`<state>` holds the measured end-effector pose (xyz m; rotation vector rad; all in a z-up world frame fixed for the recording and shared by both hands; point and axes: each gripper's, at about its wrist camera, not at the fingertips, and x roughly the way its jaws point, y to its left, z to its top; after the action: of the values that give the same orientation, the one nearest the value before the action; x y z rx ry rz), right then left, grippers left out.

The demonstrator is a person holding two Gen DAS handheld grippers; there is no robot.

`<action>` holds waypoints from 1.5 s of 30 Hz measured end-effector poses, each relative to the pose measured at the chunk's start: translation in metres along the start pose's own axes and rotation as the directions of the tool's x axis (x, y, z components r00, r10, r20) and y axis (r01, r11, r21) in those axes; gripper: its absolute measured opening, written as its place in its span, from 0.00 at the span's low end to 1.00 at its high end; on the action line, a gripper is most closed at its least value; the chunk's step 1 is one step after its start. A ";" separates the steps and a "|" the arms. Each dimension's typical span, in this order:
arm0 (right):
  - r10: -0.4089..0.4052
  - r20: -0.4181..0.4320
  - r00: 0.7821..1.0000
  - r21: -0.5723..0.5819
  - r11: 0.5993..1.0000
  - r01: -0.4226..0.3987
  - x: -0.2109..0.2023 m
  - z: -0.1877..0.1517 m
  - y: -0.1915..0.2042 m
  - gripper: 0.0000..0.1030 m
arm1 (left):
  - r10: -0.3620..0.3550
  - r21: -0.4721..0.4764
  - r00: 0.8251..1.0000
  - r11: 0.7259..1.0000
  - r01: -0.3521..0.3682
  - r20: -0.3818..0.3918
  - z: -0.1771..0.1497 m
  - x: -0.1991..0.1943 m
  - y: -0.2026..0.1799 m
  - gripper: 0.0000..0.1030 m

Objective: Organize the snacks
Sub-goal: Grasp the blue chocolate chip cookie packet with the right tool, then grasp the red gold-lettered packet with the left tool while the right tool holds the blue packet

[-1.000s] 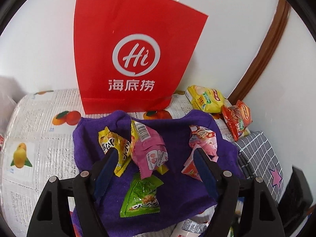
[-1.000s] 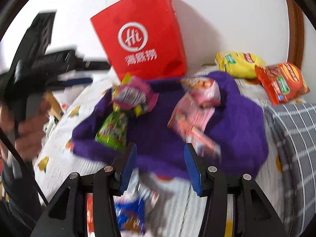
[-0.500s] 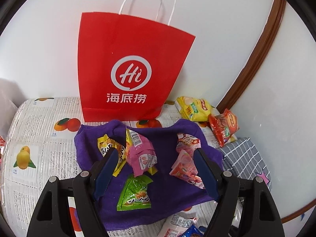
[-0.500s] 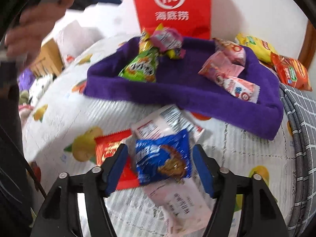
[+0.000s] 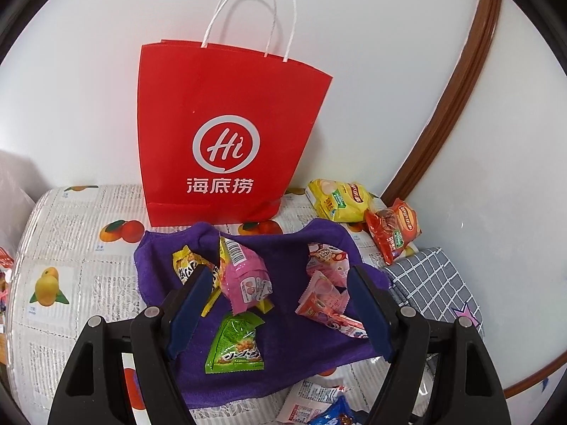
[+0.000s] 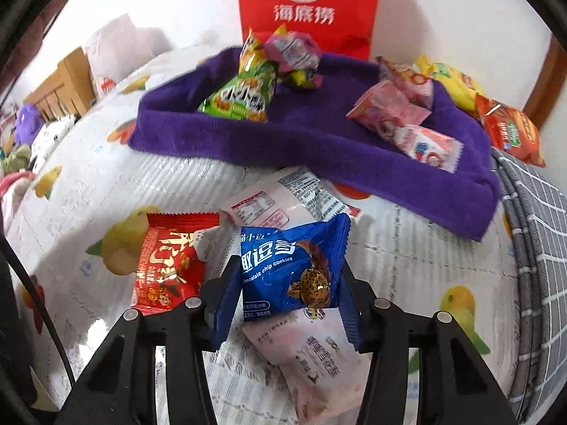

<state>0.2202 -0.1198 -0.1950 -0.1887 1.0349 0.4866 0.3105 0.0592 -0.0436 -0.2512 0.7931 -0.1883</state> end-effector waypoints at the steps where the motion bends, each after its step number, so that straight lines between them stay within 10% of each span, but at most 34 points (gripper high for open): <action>1: 0.011 0.020 1.000 0.015 1.000 -0.011 -0.008 -0.002 -0.002 0.48 | 0.003 0.005 1.000 1.000 -0.003 0.000 0.000 -0.001 -0.002 0.75; 12: -0.050 0.135 0.990 0.161 0.987 0.028 -0.075 -0.038 -0.043 0.49 | 0.074 0.034 0.996 0.997 -0.073 -0.044 -0.042 -0.009 -0.011 0.75; 32: -0.158 0.112 0.981 0.331 0.937 0.113 -0.051 -0.103 -0.078 0.51 | -0.008 -0.142 0.945 0.989 -0.041 -0.326 -0.199 0.010 -0.007 0.73; 37: -0.173 0.123 0.977 0.330 0.936 0.124 -0.050 -0.103 -0.077 0.51 | 0.120 -0.040 0.943 0.990 -0.139 -0.310 -0.203 0.023 -0.025 0.73; 40: -0.187 0.129 0.974 0.320 0.937 0.137 -0.049 -0.103 -0.075 0.51 | 0.208 0.022 0.934 0.977 -0.211 -0.289 -0.204 0.024 -0.029 0.54; 45: -0.182 0.139 0.973 0.323 0.938 0.129 -0.050 -0.104 -0.076 0.52 | 0.196 0.054 0.940 0.981 -0.189 -0.278 -0.212 0.011 -0.017 0.49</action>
<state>0.1546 -0.2407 -0.2107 0.0519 0.9103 0.1852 0.1634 0.0083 -0.1889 -0.1202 1.0925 -0.0493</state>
